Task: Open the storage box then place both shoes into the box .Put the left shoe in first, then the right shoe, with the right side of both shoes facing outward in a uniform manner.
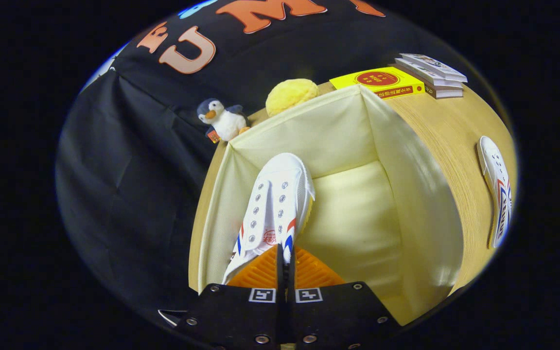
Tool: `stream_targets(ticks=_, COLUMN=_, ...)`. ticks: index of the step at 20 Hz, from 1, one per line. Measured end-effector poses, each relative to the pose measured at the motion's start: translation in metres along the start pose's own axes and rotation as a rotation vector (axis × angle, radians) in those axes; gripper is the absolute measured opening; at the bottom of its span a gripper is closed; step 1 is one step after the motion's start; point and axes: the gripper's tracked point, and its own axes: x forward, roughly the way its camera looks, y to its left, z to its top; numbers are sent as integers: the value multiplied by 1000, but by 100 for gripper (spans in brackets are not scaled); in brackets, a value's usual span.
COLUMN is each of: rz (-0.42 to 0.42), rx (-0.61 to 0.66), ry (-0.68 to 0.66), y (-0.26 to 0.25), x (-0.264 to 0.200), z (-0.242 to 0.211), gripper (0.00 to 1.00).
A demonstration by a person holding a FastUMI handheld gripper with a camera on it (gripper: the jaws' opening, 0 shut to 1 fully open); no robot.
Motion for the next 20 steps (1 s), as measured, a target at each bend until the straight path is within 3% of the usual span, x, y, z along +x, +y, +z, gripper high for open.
stream_targets(ticks=2, rz=42, rx=-17, ry=-14, y=6, x=-4, z=6, gripper=7)
stream_targets(ticks=4, rz=75, rx=-33, ry=-54, y=13, x=-18, z=18, gripper=38)
stream_targets(ticks=7, rz=95, rx=-53, ry=-105, y=4, x=-51, z=33, gripper=94)
stream_targets(ticks=8, rz=115, rx=-44, ry=-131, y=3, x=-64, z=41, gripper=98)
stream_targets(ticks=11, rz=129, rx=-43, ry=-221, y=-15, x=-108, z=68, gripper=98)
stream_targets(ticks=20, rz=-94, rx=46, ry=-311, y=-182, x=-178, z=94, gripper=98)
